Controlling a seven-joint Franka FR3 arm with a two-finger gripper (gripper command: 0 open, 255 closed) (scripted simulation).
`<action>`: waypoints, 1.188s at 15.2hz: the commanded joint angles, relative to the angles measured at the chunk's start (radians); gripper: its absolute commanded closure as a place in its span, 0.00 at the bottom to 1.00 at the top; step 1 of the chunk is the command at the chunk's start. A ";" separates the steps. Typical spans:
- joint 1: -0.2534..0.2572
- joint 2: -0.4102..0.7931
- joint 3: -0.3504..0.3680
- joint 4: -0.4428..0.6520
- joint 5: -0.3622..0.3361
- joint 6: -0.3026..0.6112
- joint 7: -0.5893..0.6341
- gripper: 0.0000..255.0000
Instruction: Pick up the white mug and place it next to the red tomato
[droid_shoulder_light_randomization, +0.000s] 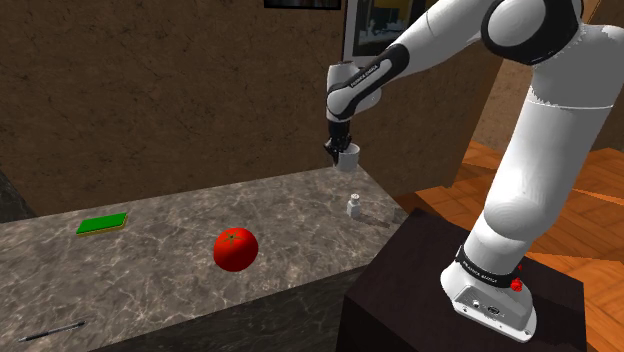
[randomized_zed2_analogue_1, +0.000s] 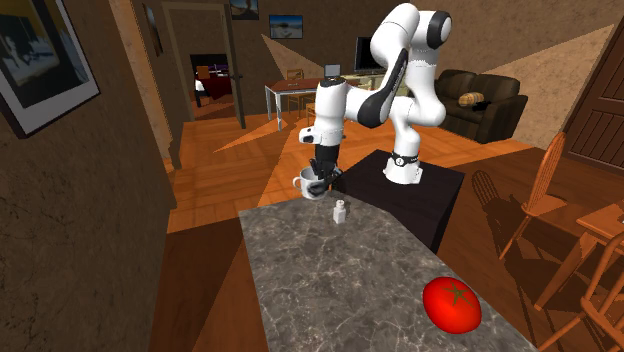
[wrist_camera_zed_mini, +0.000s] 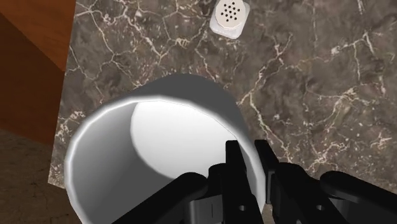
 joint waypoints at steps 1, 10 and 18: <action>0.001 -0.017 0.000 0.010 0.000 -0.026 0.000 1.00; 0.093 -0.006 0.077 0.044 -0.006 -0.060 0.171 1.00; 0.200 0.068 0.155 0.146 -0.020 -0.099 0.361 1.00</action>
